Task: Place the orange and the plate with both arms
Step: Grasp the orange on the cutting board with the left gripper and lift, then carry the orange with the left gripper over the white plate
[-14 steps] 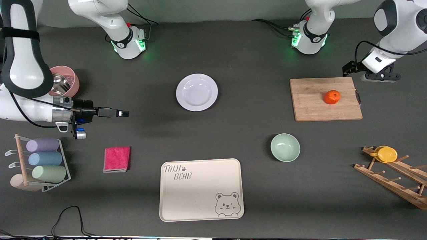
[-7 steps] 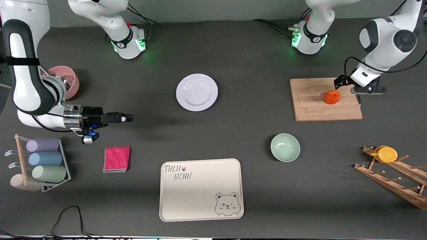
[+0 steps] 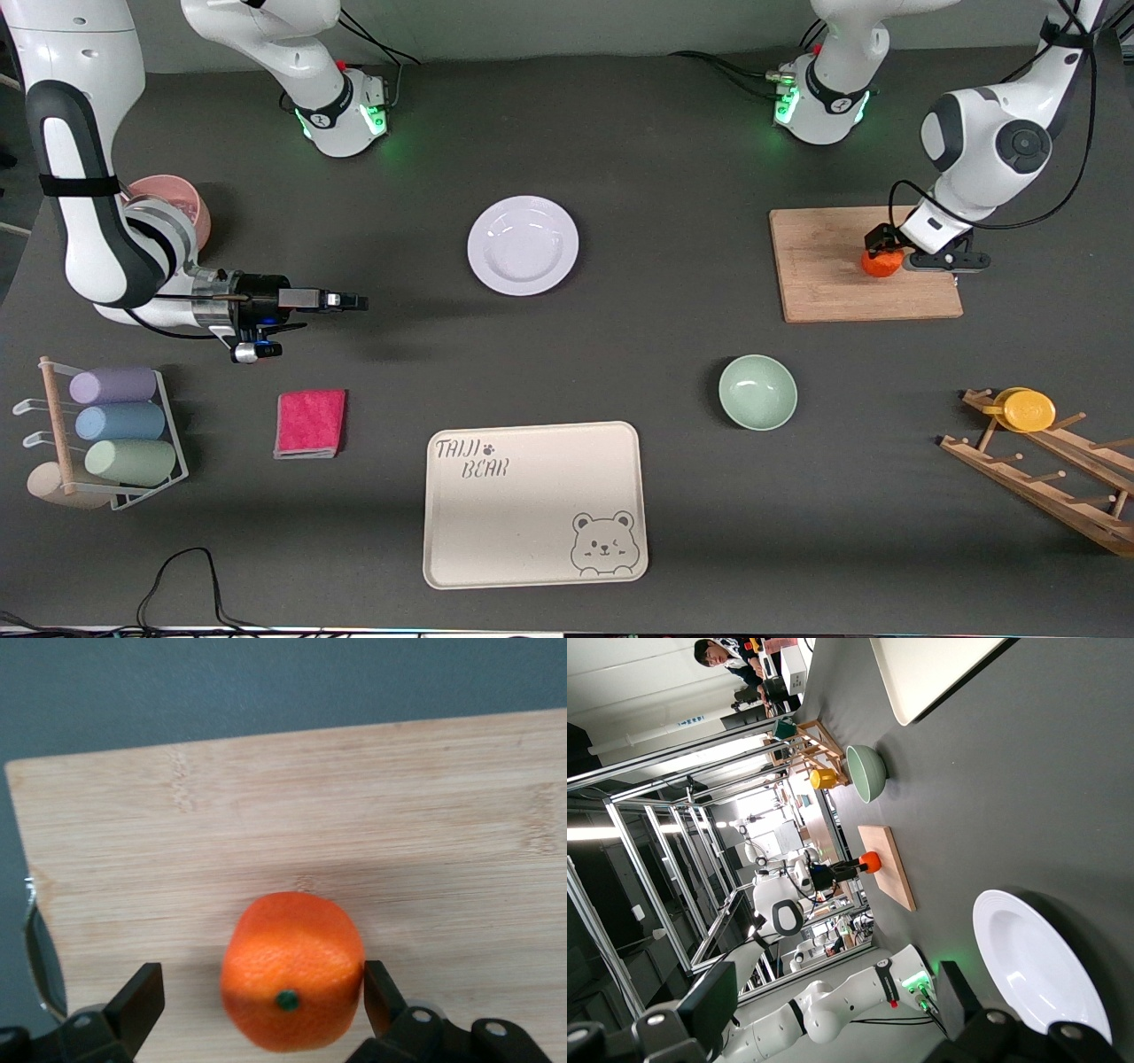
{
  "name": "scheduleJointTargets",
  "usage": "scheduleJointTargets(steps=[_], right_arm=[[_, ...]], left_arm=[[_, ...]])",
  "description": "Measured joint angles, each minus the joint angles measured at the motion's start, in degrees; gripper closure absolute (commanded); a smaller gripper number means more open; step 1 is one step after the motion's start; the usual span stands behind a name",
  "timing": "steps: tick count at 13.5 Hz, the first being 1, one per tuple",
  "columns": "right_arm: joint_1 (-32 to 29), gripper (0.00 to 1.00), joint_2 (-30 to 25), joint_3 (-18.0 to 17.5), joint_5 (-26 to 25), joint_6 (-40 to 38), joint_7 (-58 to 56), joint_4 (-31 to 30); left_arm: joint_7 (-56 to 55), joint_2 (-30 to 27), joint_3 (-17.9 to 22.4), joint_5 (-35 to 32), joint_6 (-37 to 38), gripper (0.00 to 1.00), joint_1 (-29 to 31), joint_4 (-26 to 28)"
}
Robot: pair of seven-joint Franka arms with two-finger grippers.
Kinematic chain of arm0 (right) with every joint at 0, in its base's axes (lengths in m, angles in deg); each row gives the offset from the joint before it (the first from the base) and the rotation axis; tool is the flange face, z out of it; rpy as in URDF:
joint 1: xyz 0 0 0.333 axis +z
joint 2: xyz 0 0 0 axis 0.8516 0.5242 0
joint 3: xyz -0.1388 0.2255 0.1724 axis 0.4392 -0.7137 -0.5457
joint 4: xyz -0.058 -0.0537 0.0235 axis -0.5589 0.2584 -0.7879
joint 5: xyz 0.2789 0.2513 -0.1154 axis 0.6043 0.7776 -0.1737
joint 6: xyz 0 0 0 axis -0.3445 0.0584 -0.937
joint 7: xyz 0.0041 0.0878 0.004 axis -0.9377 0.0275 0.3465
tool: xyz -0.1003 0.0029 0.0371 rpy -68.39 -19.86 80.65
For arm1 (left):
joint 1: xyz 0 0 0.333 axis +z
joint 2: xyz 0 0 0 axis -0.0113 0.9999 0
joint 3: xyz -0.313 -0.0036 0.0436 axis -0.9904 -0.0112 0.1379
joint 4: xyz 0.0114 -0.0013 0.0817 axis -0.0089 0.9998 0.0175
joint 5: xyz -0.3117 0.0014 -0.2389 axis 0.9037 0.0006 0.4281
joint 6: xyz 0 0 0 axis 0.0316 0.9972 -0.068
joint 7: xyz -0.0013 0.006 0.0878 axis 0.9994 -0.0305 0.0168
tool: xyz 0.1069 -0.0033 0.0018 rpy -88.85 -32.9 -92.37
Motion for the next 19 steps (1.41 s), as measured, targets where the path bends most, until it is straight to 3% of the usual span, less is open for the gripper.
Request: scheduleJointTargets(steps=[3, 7, 8, 12, 14, 19], right_arm=[[0.0, 0.00, 0.0, 0.0, -0.1, -0.1, -0.2, 0.1], [0.1, 0.00, 0.0, 0.0, -0.5, -0.5, -0.4, 0.6], [0.1, 0.00, 0.0, 0.0, -0.5, -0.5, -0.5, 0.7], [0.1, 0.00, 0.2, 0.0, -1.0, -0.6, -0.5, 1.0], [0.1, 0.00, 0.3, 0.0, -1.3, -0.6, -0.5, 1.1], [0.0, 0.00, 0.4, 0.0, -1.4, -0.6, -0.5, 1.3]], left_arm=[[0.0, 2.3, 0.0, 0.0, -2.1, 0.00, -0.2, 0.4], [0.0, 3.4, -0.1, 0.0, -2.6, 0.48, -0.4, 0.4], [0.0, 3.1, -0.1, 0.0, -2.6, 0.52, -0.4, 0.3], [0.0, 2.7, -0.2, 0.0, -2.2, 0.53, -0.6, -0.5], [-0.1, -0.1, -0.4, 0.0, 4.7, 0.53, -0.7, -3.1], [-3.0, -12.6, -4.8, 0.1, 38.5, 0.53, -0.8, -20.0]])
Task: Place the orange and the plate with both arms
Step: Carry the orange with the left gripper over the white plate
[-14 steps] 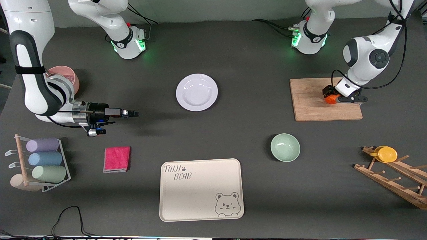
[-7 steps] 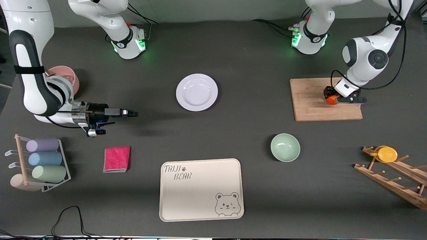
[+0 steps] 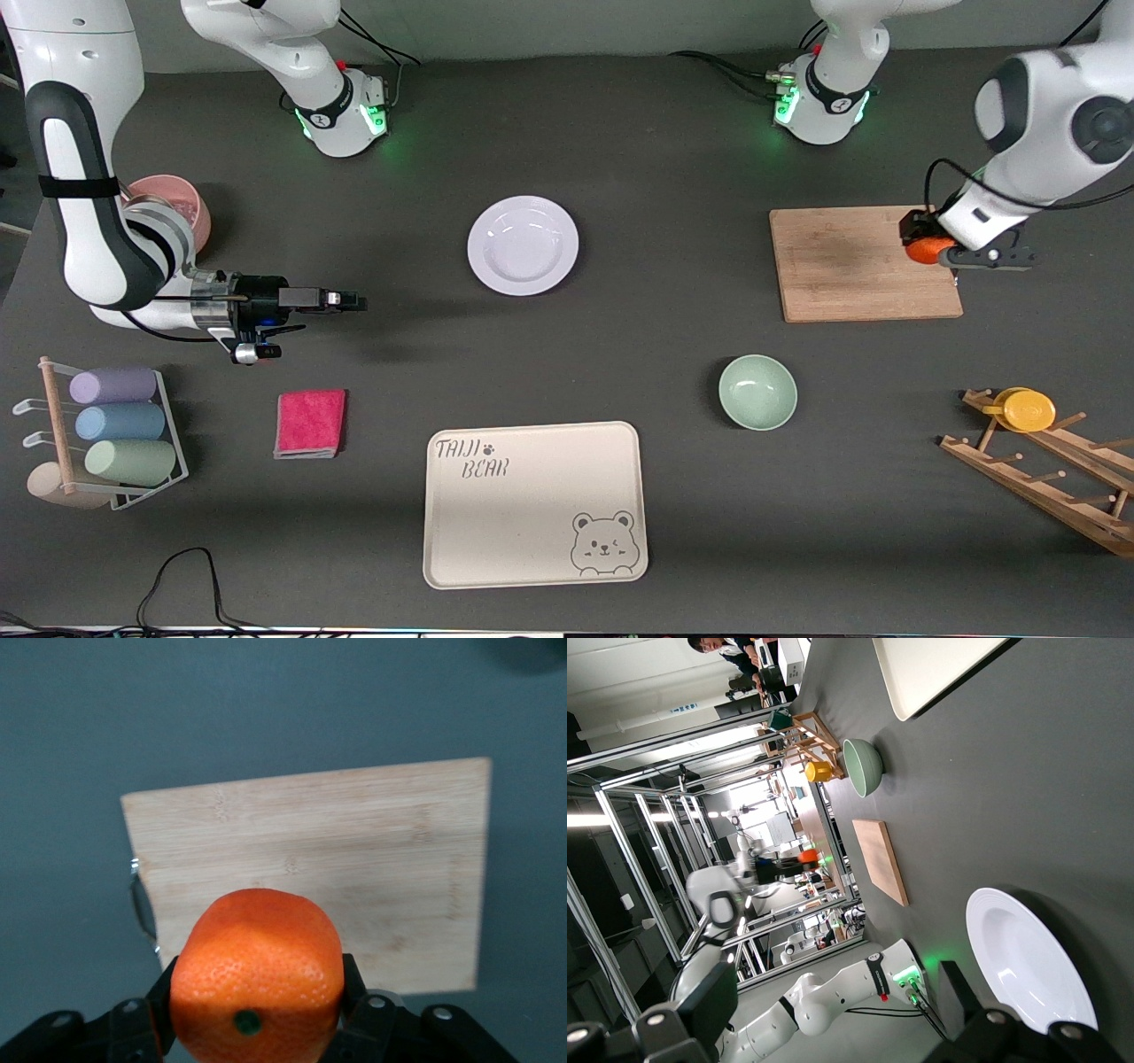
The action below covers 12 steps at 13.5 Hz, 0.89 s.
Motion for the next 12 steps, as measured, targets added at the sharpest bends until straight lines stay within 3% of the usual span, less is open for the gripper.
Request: scheduleJointTargets(steps=[3, 5, 12], right_arm=[[0.0, 0.00, 0.0, 0.1, 0.0, 0.0, 0.0, 0.2], [-0.1, 0.00, 0.0, 0.2, 0.0, 0.0, 0.0, 0.2], [-0.1, 0.00, 0.1, 0.3, -0.3, -0.1, 0.0, 0.3]], left_arm=[[-4.6, -1.0, -4.5, 1.7, 11.8, 0.53, -0.2, -10.6], [-9.4, -0.4, -8.9, 4.6, 15.6, 0.53, -0.4, -15.7], [-40.5, 7.7, -31.9, 8.2, 13.6, 0.53, -1.4, -26.0]])
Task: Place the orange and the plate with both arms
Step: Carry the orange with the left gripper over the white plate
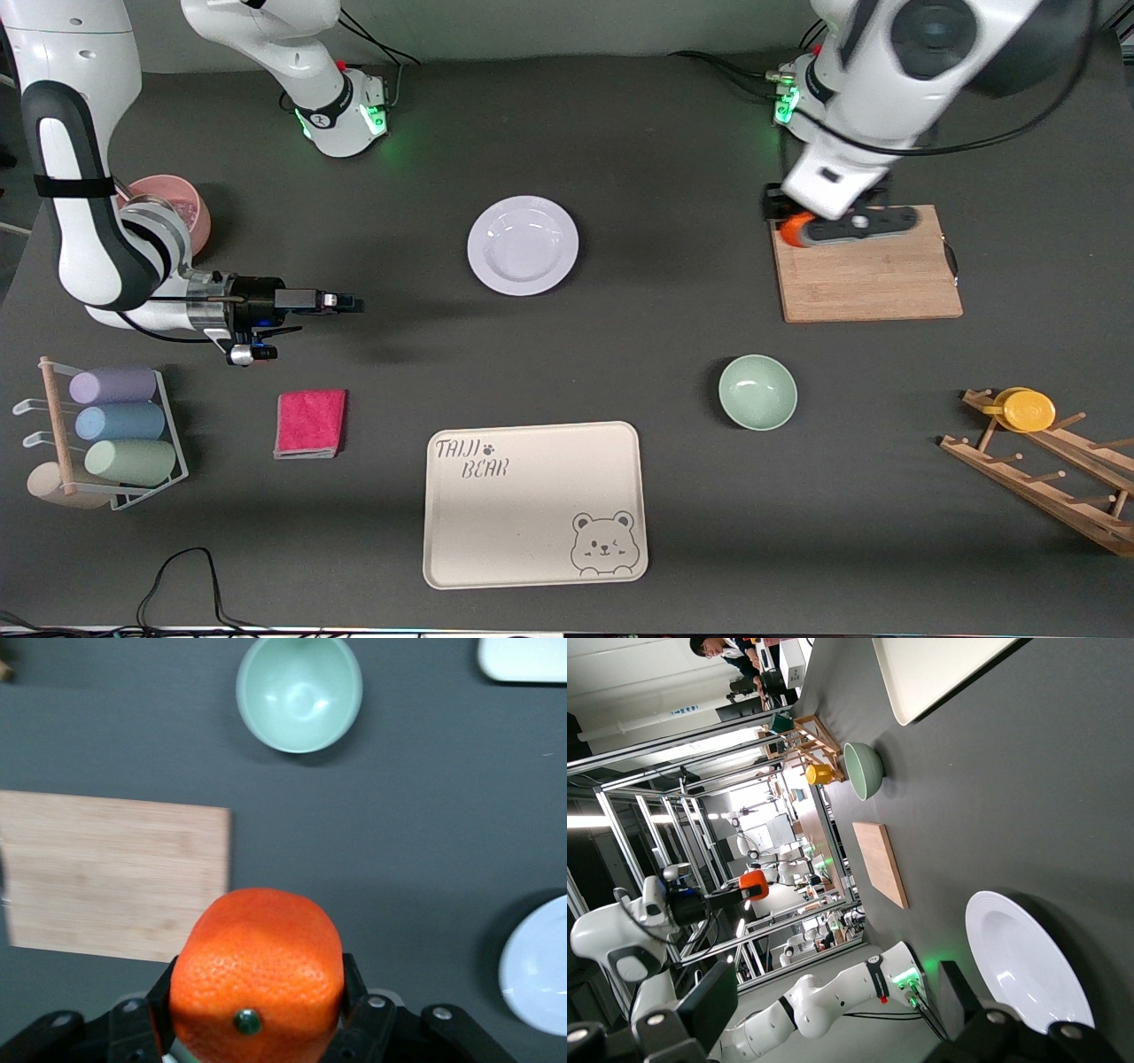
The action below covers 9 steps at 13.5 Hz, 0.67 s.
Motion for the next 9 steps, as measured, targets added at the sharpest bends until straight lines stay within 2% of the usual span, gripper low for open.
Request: scheduleJointTargets(steps=[2, 3, 6, 9], right_arm=[[0.0, 0.00, 0.1, 0.0, -0.4, 0.0, -0.1, 0.0], [0.0, 0.00, 0.2, 0.0, -0.4, 0.0, -0.6, 0.0], [-0.1, 0.00, 0.5, 0.0, -0.5, -0.2, -1.7, 0.0], [-0.2, 0.00, 0.8, 0.5, -0.5, -1.2, -1.8, 0.0]], left_arm=[[-9.8, 3.9, -5.8, -0.2, -4.6, 0.53, -1.7, -1.6], [-13.9, 5.8, -7.4, -0.7, -6.7, 0.53, -3.5, -1.9], [-26.8, 12.1, -8.4, -6.0, -12.8, 0.53, -11.7, -2.1], [-39.9, 20.7, -8.4, -13.3, -19.3, 0.53, -20.2, -2.8]])
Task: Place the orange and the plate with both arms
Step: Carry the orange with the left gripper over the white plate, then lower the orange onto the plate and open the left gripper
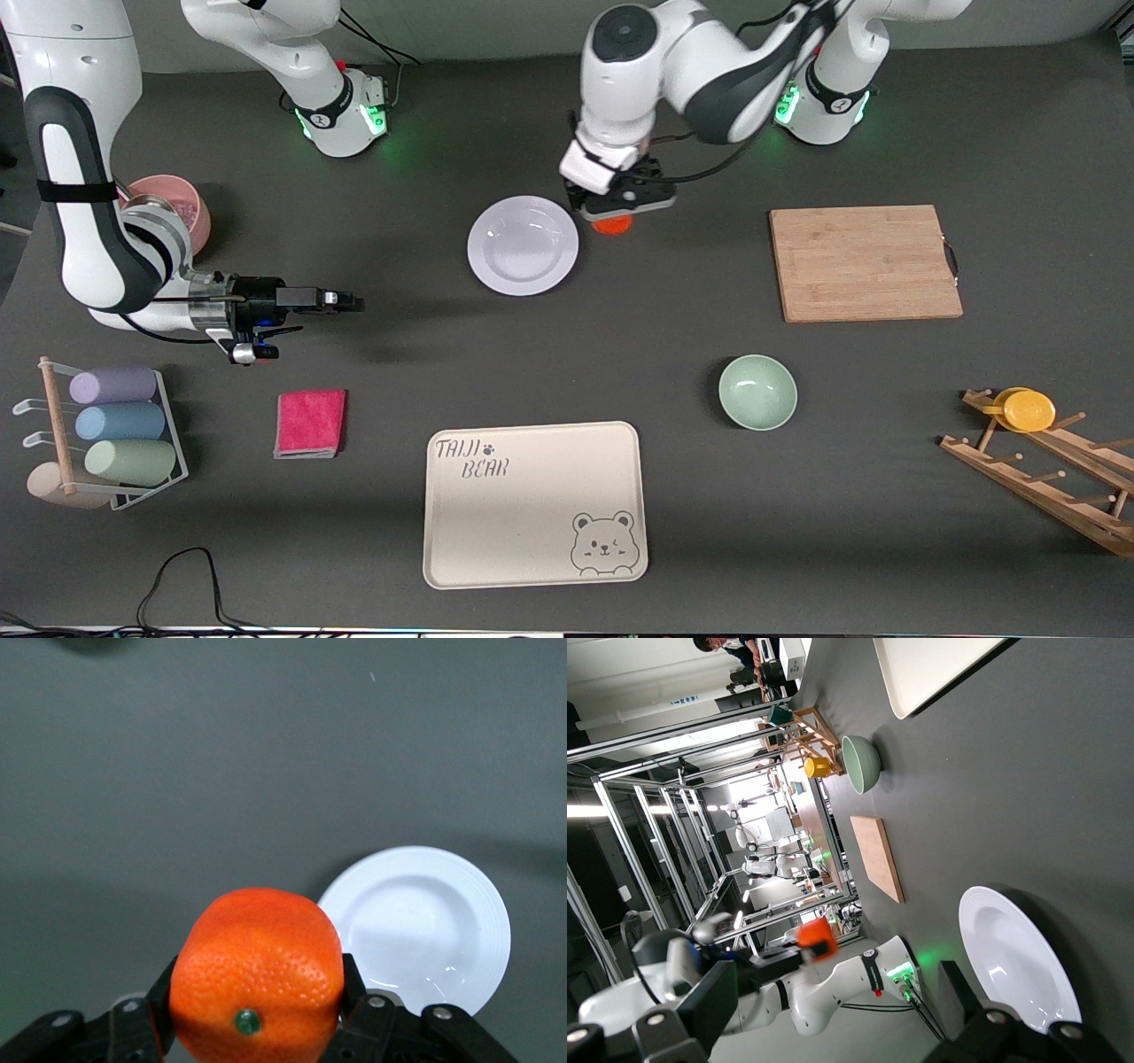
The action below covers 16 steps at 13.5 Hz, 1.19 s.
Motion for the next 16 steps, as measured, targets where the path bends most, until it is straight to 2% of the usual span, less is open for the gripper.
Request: scheduleJointTargets(steps=[2, 5, 8, 12, 16], right_arm=[[0.0, 0.00, 0.1, 0.1, 0.0, 0.0, 0.0, 0.0], [-0.1, 0.00, 0.2, 0.2, 0.0, -0.1, -0.1, 0.0], [0.0, 0.00, 0.4, 0.2, -0.1, -0.1, -0.3, 0.0], [-0.1, 0.00, 1.8, 0.3, -1.2, -0.2, -3.9, -0.4], [-0.2, 0.00, 4.3, 0.6, -1.9, -1.4, -8.1, -1.0]], left_arm=[[-8.1, 6.8, 0.2, -6.2, -1.7, 0.53, -4.8, -2.6], [-18.4, 17.9, 0.9, -16.0, -1.9, 0.53, -10.7, -9.5], [-21.4, 26.2, 3.0, -19.1, -3.6, 0.53, -15.5, -15.3], [-23.5, 29.2, 11.3, -19.3, -8.9, 0.53, -25.0, -16.8], [-24.1, 31.3, 13.0, -19.3, -9.4, 0.53, -27.6, -18.7]])
